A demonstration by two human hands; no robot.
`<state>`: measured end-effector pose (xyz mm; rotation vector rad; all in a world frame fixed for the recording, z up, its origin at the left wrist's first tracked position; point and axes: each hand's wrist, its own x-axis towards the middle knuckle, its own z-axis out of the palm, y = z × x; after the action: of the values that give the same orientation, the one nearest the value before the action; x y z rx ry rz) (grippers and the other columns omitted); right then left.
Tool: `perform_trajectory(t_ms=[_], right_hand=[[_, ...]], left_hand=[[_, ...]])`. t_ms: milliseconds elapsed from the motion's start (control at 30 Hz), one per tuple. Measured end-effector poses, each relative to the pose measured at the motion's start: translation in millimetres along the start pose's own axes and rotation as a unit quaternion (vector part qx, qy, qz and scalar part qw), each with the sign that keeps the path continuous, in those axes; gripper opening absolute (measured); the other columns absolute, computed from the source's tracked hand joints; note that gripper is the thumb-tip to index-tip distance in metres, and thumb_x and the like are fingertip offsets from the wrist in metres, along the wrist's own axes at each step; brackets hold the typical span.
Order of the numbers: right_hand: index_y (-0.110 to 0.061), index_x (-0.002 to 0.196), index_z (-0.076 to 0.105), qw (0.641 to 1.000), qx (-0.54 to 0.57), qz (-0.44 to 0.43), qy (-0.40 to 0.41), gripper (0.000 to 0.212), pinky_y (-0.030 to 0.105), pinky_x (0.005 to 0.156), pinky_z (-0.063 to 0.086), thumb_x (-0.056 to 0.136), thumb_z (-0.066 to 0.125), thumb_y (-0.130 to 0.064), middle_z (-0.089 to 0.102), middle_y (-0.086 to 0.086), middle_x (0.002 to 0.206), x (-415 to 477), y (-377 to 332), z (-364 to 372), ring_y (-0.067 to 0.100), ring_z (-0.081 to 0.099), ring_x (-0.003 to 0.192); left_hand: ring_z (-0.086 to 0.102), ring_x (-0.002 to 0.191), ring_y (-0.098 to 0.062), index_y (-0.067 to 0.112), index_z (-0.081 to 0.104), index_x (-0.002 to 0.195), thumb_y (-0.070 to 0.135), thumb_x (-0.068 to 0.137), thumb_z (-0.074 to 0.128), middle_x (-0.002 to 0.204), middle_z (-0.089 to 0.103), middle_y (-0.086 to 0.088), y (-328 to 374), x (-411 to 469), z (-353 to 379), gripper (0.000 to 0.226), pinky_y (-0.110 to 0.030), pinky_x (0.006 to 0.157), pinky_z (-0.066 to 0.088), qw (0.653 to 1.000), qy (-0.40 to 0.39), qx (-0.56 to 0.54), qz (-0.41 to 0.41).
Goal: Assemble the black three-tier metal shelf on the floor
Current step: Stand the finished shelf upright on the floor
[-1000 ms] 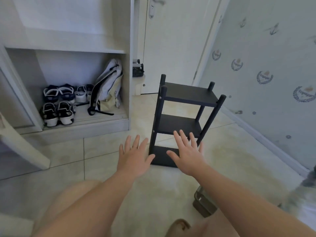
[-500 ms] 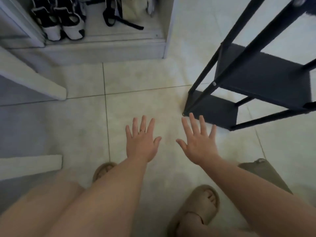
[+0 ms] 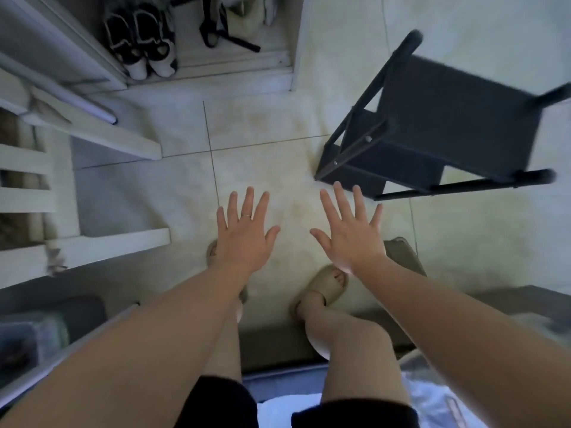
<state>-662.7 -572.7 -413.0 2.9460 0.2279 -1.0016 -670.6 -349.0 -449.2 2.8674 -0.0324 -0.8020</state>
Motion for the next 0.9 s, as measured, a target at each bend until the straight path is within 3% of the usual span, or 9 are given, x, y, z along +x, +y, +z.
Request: perform_trajectory(t_ms=[200,500,700,900], right_hand=[[-0.031,0.157,-0.023,0.999,0.019,0.028,0.019,0.077,0.07,0.12,0.004,0.097,0.006,-0.07,-0.027,-0.002,0.166,-83.1,33.1,-105.1,0.033,-0.023,0.153],[-0.032,0.158,-0.021,0.992,0.051,0.098,0.063,0.078,0.066,0.12,0.004,0.098,0.01,-0.07,-0.023,-0.005,0.168,-114.4,137.6,-157.8,0.03,-0.019,0.155],[-0.035,0.156,-0.023,0.974,0.119,0.188,0.033,0.077,0.063,0.121,0.005,0.097,0.011,-0.071,-0.024,-0.007,0.167,-88.1,201.4,-162.2,0.029,-0.016,0.155],[-0.033,0.159,-0.015,0.931,0.217,0.295,-0.003,0.076,0.062,0.122,0.011,0.1,0.018,-0.068,-0.013,-0.007,0.169,-60.9,221.5,-163.8,0.028,-0.009,0.156]], left_hand=[[-0.016,0.153,-0.029,0.035,-0.007,0.159,0.061,0.102,0.023,0.168,-0.013,0.003,60.1,-41.0,-121.3,0.07,-0.054,0.123,-0.003,0.999,0.024,-0.006,0.045],[-0.01,0.154,-0.03,0.032,-0.001,0.16,0.059,0.102,0.026,0.169,-0.01,0.001,152.6,-31.1,-190.0,0.07,-0.053,0.123,0.002,0.997,0.011,-0.05,0.05],[0.001,0.154,-0.029,0.029,0.007,0.16,0.058,0.1,0.037,0.169,0.006,0.0,189.4,23.2,-211.7,0.073,-0.054,0.12,0.016,0.987,-0.064,-0.145,0.026],[0.019,0.151,-0.029,0.023,0.016,0.159,0.057,0.096,0.046,0.164,0.024,0.001,214.1,89.9,-224.8,0.078,-0.052,0.117,0.029,0.961,-0.156,-0.229,-0.001]])
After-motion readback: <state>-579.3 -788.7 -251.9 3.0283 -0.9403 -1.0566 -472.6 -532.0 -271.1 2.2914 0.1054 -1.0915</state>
